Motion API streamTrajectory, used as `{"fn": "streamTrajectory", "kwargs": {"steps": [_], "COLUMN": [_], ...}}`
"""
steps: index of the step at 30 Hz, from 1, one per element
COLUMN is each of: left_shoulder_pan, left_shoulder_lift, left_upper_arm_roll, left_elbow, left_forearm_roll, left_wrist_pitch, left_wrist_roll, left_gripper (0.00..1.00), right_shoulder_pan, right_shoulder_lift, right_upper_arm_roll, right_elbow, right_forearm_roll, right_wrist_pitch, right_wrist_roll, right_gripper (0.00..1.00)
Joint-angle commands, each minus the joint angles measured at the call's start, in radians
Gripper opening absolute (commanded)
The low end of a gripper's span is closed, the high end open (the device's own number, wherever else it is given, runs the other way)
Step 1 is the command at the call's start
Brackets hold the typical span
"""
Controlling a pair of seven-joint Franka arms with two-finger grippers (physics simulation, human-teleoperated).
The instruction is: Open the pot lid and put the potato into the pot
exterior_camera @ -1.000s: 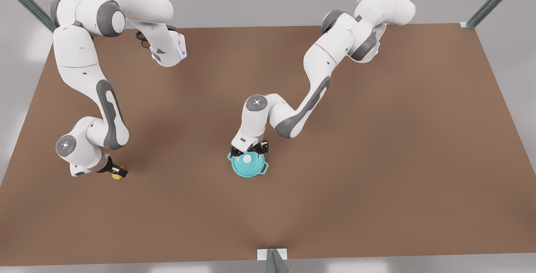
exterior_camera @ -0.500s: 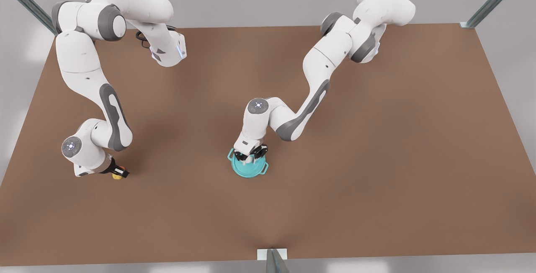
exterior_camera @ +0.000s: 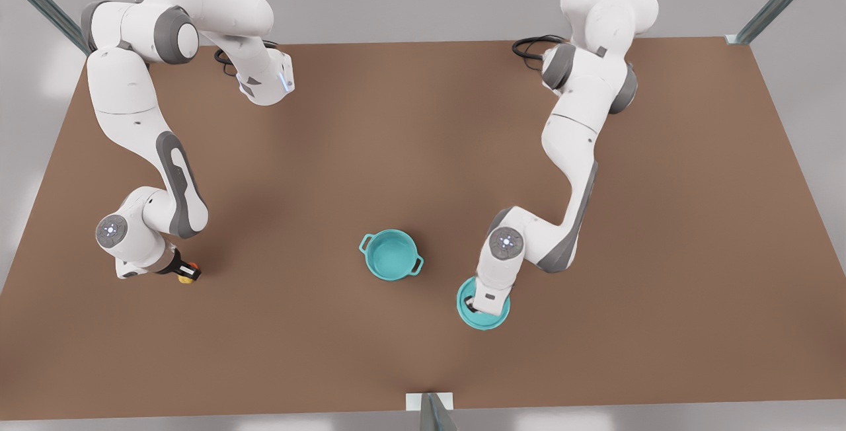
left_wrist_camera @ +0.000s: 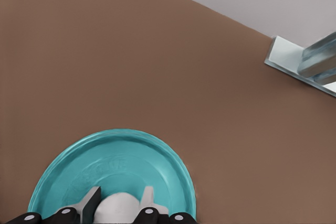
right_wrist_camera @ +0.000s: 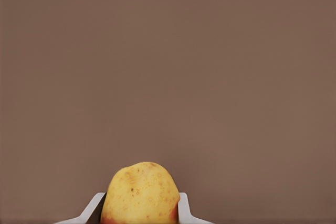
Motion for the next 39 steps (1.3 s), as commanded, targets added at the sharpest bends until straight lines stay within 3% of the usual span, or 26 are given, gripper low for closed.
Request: {"fn": "streamTrajectory", "kwargs": {"steps": [1, 2, 3, 4, 5, 7, 8, 9, 10, 11, 14, 15, 16, 22, 24, 26, 27, 33, 39], "left_shoulder_pan": [0.016, 0.016, 0.019, 0.033, 0.128, 0.358, 0.412, 0.487, 0.545, 0.545, 0.604, 0.556, 0.395, 0.370, 0.485, 0.424, 0.346, 0.347, 0.343], "left_shoulder_lift": [0.024, 0.024, 0.021, 0.001, -0.132, -0.342, -0.440, -0.580, -0.749, -0.770, -0.712, -0.686, -0.853, -0.853, -0.796, -0.769, -0.770, -0.784, -0.801], "left_upper_arm_roll": [0.001, 0.001, -0.004, -0.013, -0.077, -0.221, -0.231, -0.234, -0.234, -0.234, -0.226, -0.139, 0.116, 0.176, 0.203, 0.214, 0.280, 0.276, 0.274], "left_elbow": [0.000, -0.002, -0.002, -0.002, 0.001, 0.001, -0.002, -0.092, -0.322, -0.381, -0.299, -0.279, -0.538, -0.508, -0.509, -0.517, -0.522, -0.491, -0.465], "left_forearm_roll": [-0.015, -0.015, -0.017, -0.041, -0.119, -0.132, -0.129, -0.159, -0.199, -0.202, -0.218, -0.277, -0.464, -0.460, -0.509, -0.497, -0.497, -0.506, -0.506], "left_wrist_pitch": [0.076, 0.076, 0.067, 0.013, -0.284, -0.685, -0.823, -0.854, -0.747, -0.723, -0.740, -0.766, -0.503, -0.542, -0.492, -0.464, -0.469, -0.550, -0.582], "left_wrist_roll": [0.413, 0.419, 0.446, 0.488, 0.695, 0.868, 0.945, 0.991, 1.025, 0.967, 1.071, 1.074, 1.069, 1.075, 1.310, 1.230, 1.207, 1.218, 1.207], "left_gripper": [0.37, 0.97, 1.00, 1.00, 1.00, 1.00, 1.00, 1.00, 1.00, 1.00, 1.00, 1.00, 1.00, 1.00, 1.00, 1.00, 1.00, 1.00, 1.00], "right_shoulder_pan": [0.000, 0.000, 0.000, 0.000, 0.000, 0.000, 0.003, 0.006, 0.008, 0.026, 0.103, 0.138, 0.175, 0.367, 0.436, 0.486, 0.515, 0.692, 0.749], "right_shoulder_lift": [-0.001, -0.002, -0.009, -0.019, -0.029, -0.038, -0.053, -0.075, -0.088, -0.098, -0.101, -0.102, -0.101, -0.101, -0.101, -0.102, -0.102, -0.032, 0.065], "right_upper_arm_roll": [0.000, 0.000, 0.000, 0.000, 0.000, 0.000, 0.003, 0.009, 0.031, 0.035, 0.034, 0.032, 0.032, 0.029, 0.029, 0.029, 0.029, -0.014, -0.020], "right_elbow": [0.000, 0.000, 0.000, 0.000, 0.000, 0.000, 0.000, 0.004, 0.008, 0.036, 0.149, 0.197, 0.230, 0.339, 0.339, 0.339, 0.339, 0.462, 0.517], "right_forearm_roll": [0.000, 0.002, 0.003, 0.006, 0.006, 0.008, 0.008, 0.011, 0.012, 0.012, 0.012, 0.012, 0.012, 0.009, 0.006, 0.008, 0.008, 0.011, 0.008], "right_wrist_pitch": [0.001, -0.001, -0.002, -0.004, -0.006, -0.009, -0.032, -0.062, -0.075, -0.130, -0.311, -0.368, -0.403, -0.555, -0.559, -0.561, -0.561, -0.593, -0.593], "right_wrist_roll": [0.007, 0.010, 0.012, 0.013, 0.019, 0.021, 0.038, 0.047, 0.090, 0.122, 0.262, 0.322, 0.397, 0.659, 0.739, 0.799, 0.832, 1.023, 1.044], "right_gripper": [0.58, 0.57, 0.57, 0.57, 0.57, 0.57, 0.57, 0.57, 0.57, 0.57, 0.57, 0.57, 0.57, 0.57, 0.57, 0.57, 0.57, 0.57, 0.57]}}
